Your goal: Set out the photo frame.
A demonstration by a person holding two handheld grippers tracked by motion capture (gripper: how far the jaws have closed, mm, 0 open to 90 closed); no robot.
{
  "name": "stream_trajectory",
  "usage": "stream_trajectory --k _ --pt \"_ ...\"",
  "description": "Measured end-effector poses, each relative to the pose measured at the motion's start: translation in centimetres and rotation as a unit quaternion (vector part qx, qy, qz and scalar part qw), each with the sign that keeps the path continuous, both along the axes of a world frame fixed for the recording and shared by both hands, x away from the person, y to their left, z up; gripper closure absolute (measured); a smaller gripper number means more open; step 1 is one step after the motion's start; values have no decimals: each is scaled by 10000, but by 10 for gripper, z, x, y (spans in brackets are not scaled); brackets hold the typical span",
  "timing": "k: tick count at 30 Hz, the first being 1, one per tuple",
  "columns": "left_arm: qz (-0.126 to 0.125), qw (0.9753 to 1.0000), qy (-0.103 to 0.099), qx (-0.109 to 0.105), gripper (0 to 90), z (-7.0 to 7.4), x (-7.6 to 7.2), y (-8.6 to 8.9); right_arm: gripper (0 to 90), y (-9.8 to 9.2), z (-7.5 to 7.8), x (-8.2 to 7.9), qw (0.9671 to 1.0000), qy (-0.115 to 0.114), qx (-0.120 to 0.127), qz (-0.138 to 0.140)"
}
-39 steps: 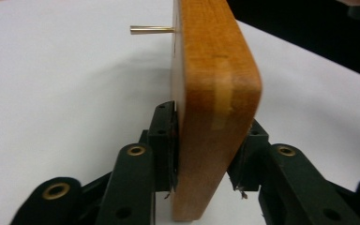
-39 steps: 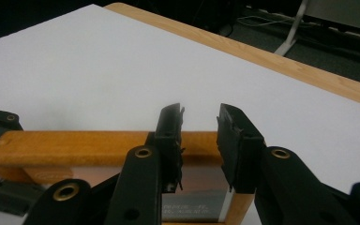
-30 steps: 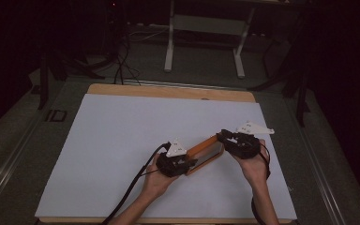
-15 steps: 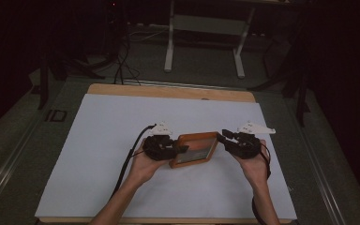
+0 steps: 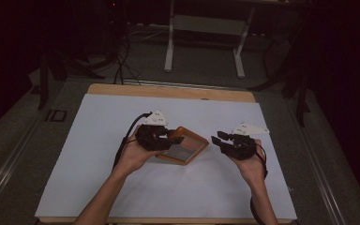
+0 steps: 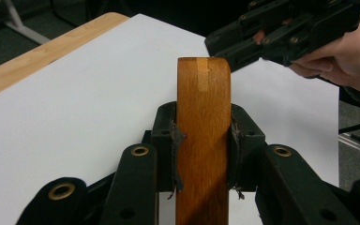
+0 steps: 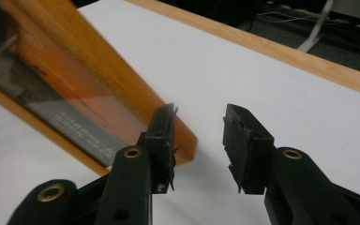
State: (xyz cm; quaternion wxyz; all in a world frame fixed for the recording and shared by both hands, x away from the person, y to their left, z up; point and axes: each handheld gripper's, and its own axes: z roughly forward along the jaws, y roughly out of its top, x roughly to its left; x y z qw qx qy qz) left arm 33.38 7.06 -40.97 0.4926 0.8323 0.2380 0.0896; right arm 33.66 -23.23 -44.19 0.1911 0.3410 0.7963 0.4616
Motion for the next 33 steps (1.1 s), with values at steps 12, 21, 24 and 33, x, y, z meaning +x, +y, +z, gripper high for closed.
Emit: stream_trajectory --k 12,21,24,33 --pt "-319 9993 -143 116 686 4 8 -11 451 16 -3 -1 9972 63 -77 737" --pt "-622 9972 -268 317 681 8 9 -24 324 33 -4 6 9925 34 -197 1204" --pt "-740 9962 -282 357 681 9 10 -27 267 38 -8 12 9896 126 -161 1426" --pt "-908 9942 -350 455 672 10 14 -30 282 43 -16 14 9846 197 -176 1726"
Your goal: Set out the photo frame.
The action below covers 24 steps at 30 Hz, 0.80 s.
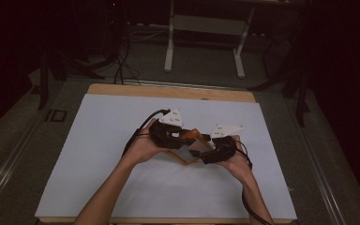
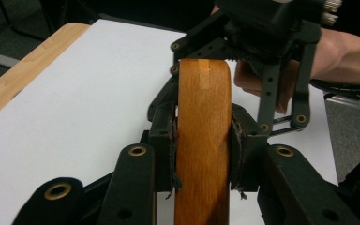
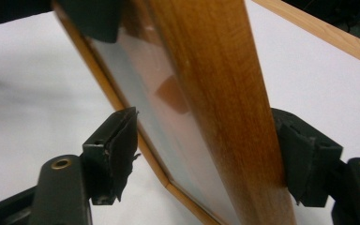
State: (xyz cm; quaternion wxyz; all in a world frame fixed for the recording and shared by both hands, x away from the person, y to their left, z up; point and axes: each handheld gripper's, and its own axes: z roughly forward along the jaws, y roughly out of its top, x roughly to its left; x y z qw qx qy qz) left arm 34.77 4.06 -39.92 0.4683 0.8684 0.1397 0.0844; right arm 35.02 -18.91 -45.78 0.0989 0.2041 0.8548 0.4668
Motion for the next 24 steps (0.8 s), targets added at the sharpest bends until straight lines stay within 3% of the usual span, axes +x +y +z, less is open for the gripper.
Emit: stream_trajectory --k 7,12,18,24 --pt "116 9999 78 -50 639 -1 4 4 362 -3 2 -6 9998 -136 -114 23" --pt "207 9996 188 -105 596 -2 6 9 502 -8 3 -9 9998 -198 -66 7" --pt "413 9960 597 -513 504 -7 12 22 621 -15 5 -12 9997 -261 2 -32" --pt "525 9922 711 -877 427 -13 16 39 668 -18 4 -14 9994 -335 -29 -11"
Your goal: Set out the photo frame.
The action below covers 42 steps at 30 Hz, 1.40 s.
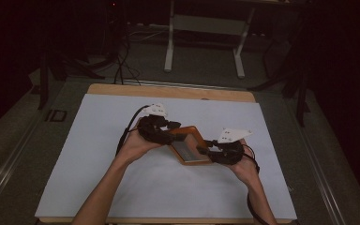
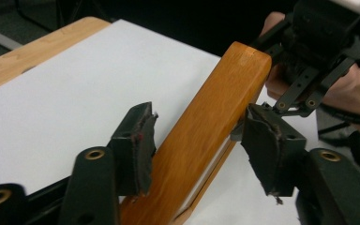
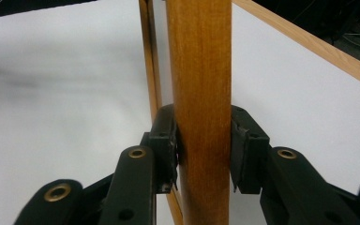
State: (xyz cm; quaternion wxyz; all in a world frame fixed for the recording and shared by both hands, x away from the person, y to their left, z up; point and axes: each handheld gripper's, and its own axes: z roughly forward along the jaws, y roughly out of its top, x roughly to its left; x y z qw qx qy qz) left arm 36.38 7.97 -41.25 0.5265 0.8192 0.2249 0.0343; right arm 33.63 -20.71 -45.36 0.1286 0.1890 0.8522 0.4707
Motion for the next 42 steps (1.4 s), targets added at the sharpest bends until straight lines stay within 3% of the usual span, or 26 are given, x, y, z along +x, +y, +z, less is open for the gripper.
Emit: stream_trajectory --k 6,10,14,21,26,29,34,42 --pt "280 9993 -64 -245 347 -7 1 15 681 -5 -2 0 10000 7 -57 -70" --pt "452 9981 65 -414 315 -20 5 23 682 -9 -3 0 9999 49 -81 -74" --pt "497 9978 165 -417 308 -32 7 23 682 -11 -4 -1 9999 39 -102 -58" --pt "461 9978 366 -294 308 -57 8 12 681 -14 -6 -2 9999 68 -97 -93" --pt "339 9985 433 70 361 -74 6 -4 680 -16 -6 -2 9999 66 -106 -100" --pt "183 9987 453 163 423 -81 5 -13 680 -18 -7 -2 9999 74 -128 -52" --pt "-58 9988 414 253 473 -86 1 -25 681 -20 -8 -2 9999 107 -135 -3" --pt "-112 9988 213 432 543 -84 -4 -30 666 -24 -8 -1 9995 196 -223 62"
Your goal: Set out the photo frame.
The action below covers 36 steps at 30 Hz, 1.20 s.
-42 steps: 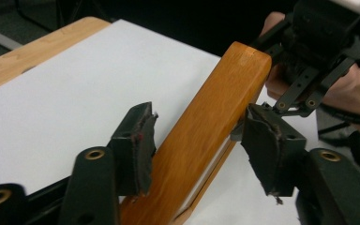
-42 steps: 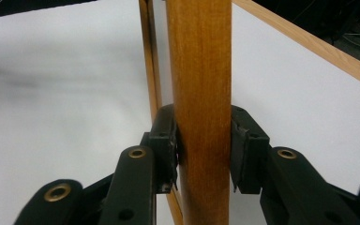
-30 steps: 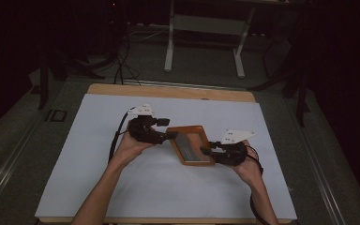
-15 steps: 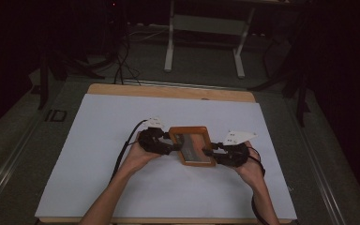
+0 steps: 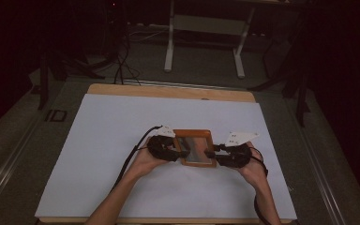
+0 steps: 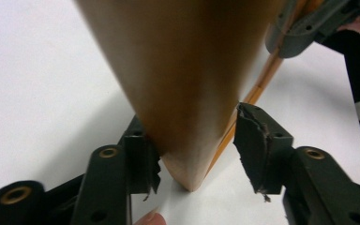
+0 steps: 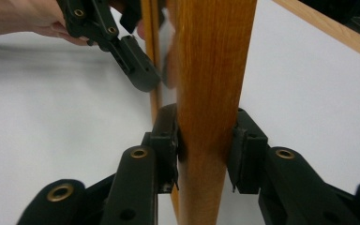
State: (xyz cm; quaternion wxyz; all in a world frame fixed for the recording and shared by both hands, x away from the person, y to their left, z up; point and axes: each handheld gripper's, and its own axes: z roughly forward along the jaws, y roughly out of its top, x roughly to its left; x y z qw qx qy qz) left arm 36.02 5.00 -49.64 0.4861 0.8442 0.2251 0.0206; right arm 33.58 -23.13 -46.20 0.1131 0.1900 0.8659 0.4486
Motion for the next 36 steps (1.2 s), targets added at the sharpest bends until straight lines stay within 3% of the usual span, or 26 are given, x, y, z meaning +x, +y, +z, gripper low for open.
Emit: stream_trajectory --k 9,36 --pt "-17 9995 -243 213 614 5 -8 -4 604 -2 -3 4 9998 102 -70 -149" --pt "375 9989 -151 233 621 17 -29 35 582 34 -5 2 9996 232 181 15"
